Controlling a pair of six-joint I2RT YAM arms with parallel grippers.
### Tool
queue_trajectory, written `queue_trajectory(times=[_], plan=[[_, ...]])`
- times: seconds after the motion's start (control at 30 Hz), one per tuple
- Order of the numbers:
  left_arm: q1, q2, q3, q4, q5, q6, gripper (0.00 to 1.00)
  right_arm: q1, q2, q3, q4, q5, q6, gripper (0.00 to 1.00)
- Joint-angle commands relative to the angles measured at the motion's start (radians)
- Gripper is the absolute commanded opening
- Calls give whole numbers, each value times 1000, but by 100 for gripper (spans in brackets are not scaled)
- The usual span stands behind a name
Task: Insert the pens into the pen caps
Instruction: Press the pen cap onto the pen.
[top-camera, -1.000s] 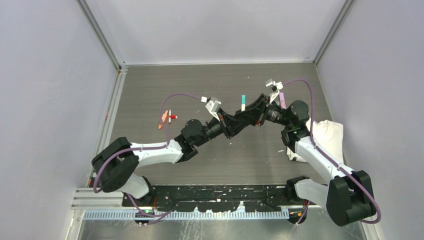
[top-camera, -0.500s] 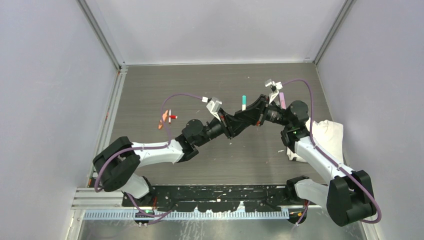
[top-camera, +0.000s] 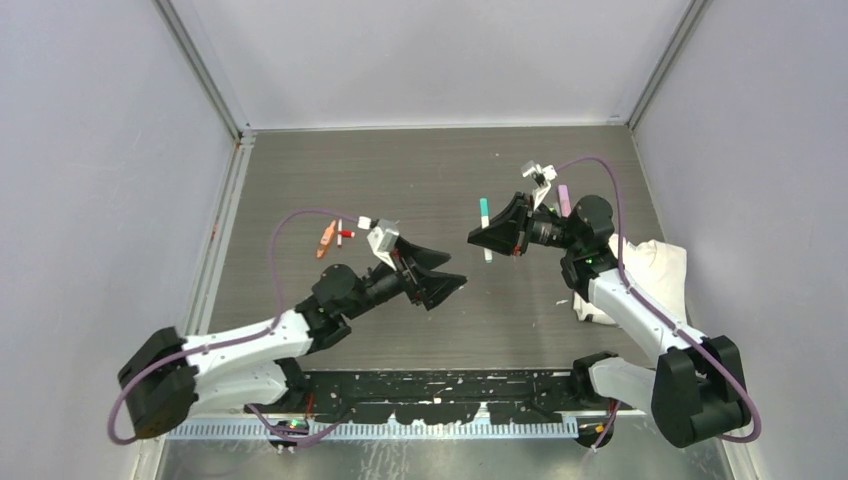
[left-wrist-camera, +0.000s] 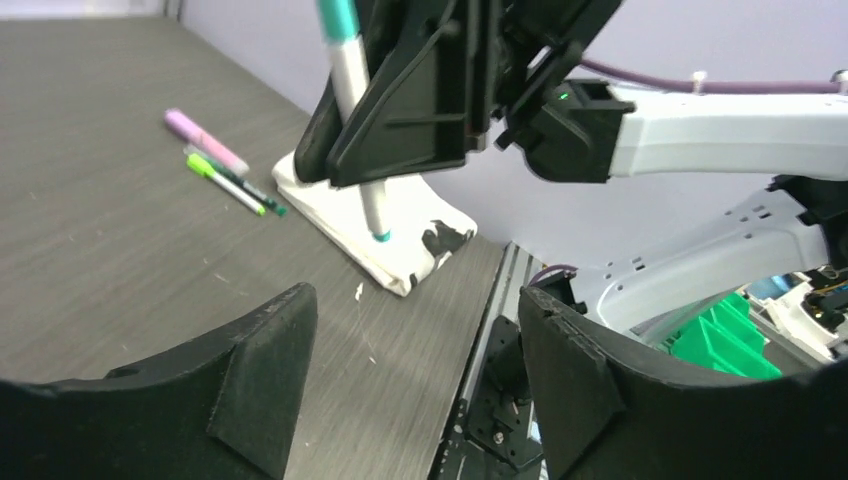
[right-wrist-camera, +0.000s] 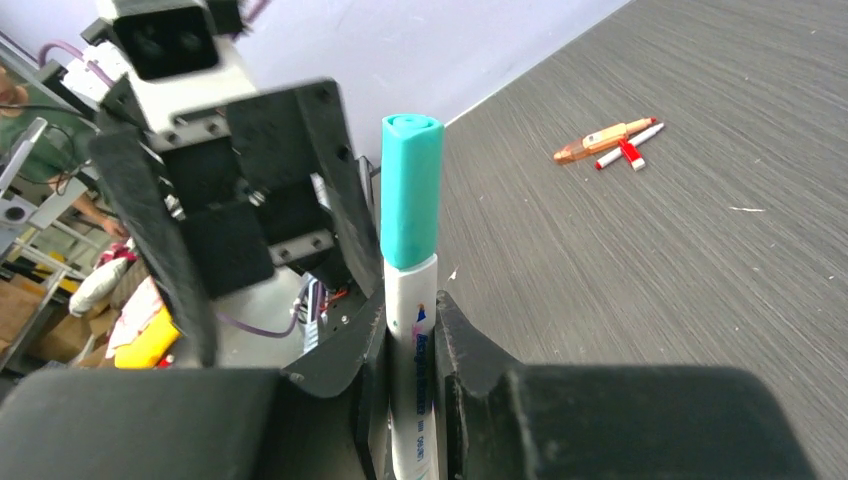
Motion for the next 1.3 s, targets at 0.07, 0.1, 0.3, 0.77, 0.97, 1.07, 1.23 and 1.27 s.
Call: queue_trajectory(times=[0.07, 0.1, 0.3, 0.77, 0.97, 1.07, 1.23, 1.27], plan=[[35, -224, 119, -327, -3, 126, 81, -4, -4, 57, -75, -19, -70, 1], [47, -234, 138, -347, -7, 122, 83, -4, -8, 57, -77, -14, -68, 1], [128, -167, 254, -365, 15, -12, 86, 2, -16, 30, 40, -29, -6, 1], [143, 155, 421, -126, 6, -179, 64, 7, -16, 50, -2, -129, -45, 1], [143, 228, 451, -47, 43, -224, 54, 10, -13, 61, -71, -121, -88, 1], [143, 251, 462, -35, 55, -237, 49, 12, -10, 63, -76, -118, -91, 1], [143, 277, 471, -18, 69, -252, 44, 11, -9, 66, -97, -113, -104, 1], [143, 281, 472, -18, 72, -253, 43, 13, -10, 66, -97, -112, -105, 1]])
